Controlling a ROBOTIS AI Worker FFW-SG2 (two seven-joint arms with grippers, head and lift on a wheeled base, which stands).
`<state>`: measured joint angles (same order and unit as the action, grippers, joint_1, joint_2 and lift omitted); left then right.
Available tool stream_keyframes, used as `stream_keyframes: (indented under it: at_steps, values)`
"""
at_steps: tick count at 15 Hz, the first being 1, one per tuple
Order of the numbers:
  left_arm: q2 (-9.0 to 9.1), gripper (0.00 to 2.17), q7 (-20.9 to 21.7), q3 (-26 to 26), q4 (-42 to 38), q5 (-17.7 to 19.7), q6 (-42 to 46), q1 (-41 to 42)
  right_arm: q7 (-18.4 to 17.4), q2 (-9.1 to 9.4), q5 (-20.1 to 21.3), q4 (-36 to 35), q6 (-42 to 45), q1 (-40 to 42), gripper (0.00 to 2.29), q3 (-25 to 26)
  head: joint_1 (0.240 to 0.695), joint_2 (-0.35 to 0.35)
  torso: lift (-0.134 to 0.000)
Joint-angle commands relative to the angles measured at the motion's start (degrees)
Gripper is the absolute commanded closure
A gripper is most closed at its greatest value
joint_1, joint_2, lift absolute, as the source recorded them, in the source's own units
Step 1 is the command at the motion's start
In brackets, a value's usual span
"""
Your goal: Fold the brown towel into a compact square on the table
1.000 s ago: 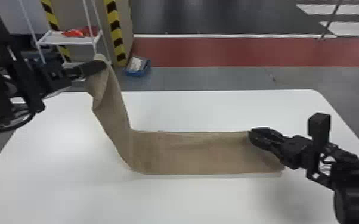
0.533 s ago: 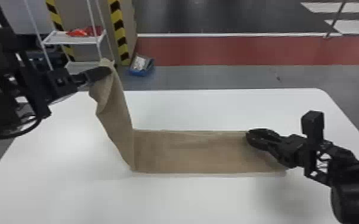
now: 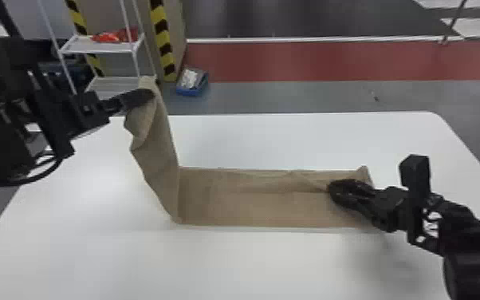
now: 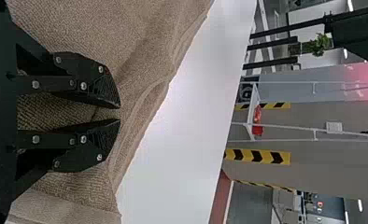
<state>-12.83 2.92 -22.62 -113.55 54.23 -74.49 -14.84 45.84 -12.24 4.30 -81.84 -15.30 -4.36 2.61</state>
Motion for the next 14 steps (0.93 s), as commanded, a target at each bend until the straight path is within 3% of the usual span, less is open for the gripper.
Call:
stream_keyframes:
  at_steps: [1, 2, 4, 5, 14]
  values:
    - [0.0, 1.79, 0.07, -0.06, -0.1, -0.01, 0.0, 0.34, -0.13, -0.06, -0.26, -1.3, 0.4, 0.41, 0.89, 0.29, 0.695, 0.04, -0.128]
    - [0.0, 1.79, 0.07, -0.06, -0.27, -0.01, 0.0, 0.42, -0.04, -0.06, -0.61, -1.48, 0.58, 0.41, 0.89, 0.64, 0.695, 0.04, -0.128]
    - [0.0, 1.79, 0.15, 0.03, -0.27, -0.18, 0.0, 0.51, -0.13, -0.06, -1.49, -1.83, 1.45, 0.32, 0.4, 1.61, 0.695, 0.039, -0.128]
    - [0.0, 1.79, 0.24, 0.03, -0.36, -0.27, 0.0, 0.51, -0.66, -0.06, -1.49, -1.83, 1.63, 0.14, 0.3, 1.87, 0.695, 0.037, -0.128]
    - [-0.27, 1.79, 1.03, 0.2, -0.27, -1.06, 0.0, 0.25, -3.38, -0.5, 0.8, 4.32, 3.92, -3.37, 0.31, 3.36, 0.691, 0.0, -0.128]
